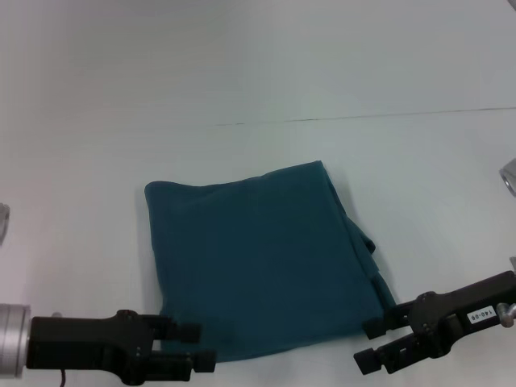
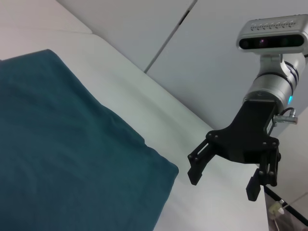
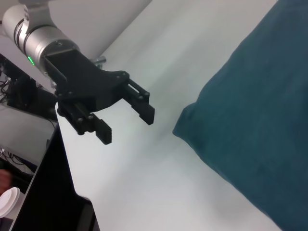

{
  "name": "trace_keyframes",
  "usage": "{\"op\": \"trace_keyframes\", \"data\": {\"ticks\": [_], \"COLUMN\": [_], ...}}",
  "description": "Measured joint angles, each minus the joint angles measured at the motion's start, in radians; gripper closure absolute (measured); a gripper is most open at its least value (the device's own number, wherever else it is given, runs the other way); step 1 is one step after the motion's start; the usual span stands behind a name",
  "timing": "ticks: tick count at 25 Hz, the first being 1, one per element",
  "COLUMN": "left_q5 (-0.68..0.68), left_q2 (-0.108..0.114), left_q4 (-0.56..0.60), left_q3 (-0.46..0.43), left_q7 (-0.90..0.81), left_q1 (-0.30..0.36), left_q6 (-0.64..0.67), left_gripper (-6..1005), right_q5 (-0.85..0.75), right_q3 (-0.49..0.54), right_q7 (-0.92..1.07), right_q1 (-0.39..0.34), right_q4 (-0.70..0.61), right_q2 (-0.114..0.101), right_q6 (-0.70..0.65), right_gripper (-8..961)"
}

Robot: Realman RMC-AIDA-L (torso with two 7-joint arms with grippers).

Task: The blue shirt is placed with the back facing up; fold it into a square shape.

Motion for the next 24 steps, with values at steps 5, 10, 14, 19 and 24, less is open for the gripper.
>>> {"op": "trace_keyframes", "data": {"ticks": [5,10,14,19,24], "left_q5": [0.002,0.002,0.002,0.002,-0.003], "left_q2": [0.0,0.001,-0.003,-0.012,-0.013], "left_q4": [-0.004,-0.006,0.0,0.014,0.016], "left_q3": [0.012,0.013,0.039,0.076,0.077], "left_q7": [-0.001,-0.018,-0.018,-0.003,-0.005], "left_q1": [-0.006,-0.007,-0.004,0.0,-0.004], "left_q6": [-0.009,-0.036,-0.05,-0.061,-0.063], "left_gripper": [342,342,342,342,342], "right_q5": [0.001,0.002,0.002,0.003,0.003], "right_q3": [-0.001,-0.002,-0.001,0.001,0.0], "right_q7": [-0.001,-0.003,-0.001,0.0,0.0], "right_q1": [0.001,0.002,0.003,0.004,0.005], "right_q4": [0.0,0.0,-0.003,-0.003,-0.001], "right_q2": [0.002,0.002,0.002,0.0,-0.001], "right_q6": [0.005,0.002,0.0,0.0,-0.001], "right_gripper": [39,39,39,39,39]}}
